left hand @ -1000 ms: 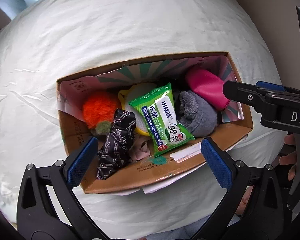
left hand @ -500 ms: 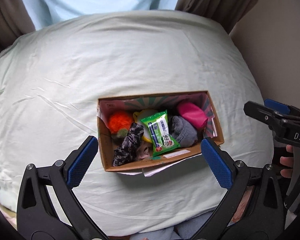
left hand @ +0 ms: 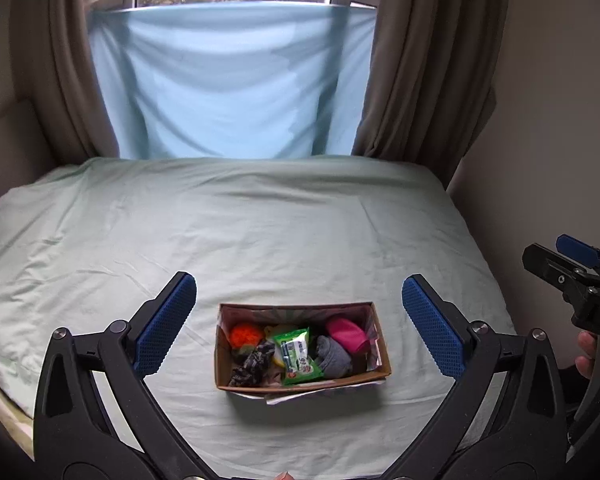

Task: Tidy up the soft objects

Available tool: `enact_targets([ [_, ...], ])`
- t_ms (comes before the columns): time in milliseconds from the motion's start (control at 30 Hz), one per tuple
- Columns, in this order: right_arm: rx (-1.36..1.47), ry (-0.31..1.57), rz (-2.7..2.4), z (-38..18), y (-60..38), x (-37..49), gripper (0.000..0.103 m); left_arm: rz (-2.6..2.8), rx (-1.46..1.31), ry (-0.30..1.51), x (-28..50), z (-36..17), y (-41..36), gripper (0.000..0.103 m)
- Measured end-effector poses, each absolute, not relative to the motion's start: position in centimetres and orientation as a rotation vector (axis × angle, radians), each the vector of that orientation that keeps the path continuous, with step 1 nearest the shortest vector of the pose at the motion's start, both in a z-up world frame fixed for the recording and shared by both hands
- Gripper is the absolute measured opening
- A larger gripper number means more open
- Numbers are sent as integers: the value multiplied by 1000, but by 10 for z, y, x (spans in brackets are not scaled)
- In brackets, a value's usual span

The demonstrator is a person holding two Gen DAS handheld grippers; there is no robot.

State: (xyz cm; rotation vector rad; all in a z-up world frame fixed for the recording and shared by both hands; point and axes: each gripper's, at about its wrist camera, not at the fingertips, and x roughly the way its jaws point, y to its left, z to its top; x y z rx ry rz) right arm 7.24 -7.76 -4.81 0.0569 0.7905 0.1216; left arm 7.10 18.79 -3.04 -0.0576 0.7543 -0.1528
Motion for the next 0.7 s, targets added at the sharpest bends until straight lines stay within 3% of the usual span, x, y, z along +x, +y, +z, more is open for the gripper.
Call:
enact_targets([
  [300, 11, 666, 60, -24, -98, 36, 97, -98, -41, 604, 28, 0, 164, 103],
  [700, 30, 619, 51, -21, -112, 24, 97, -101, -34, 534, 10, 9, 147, 103],
])
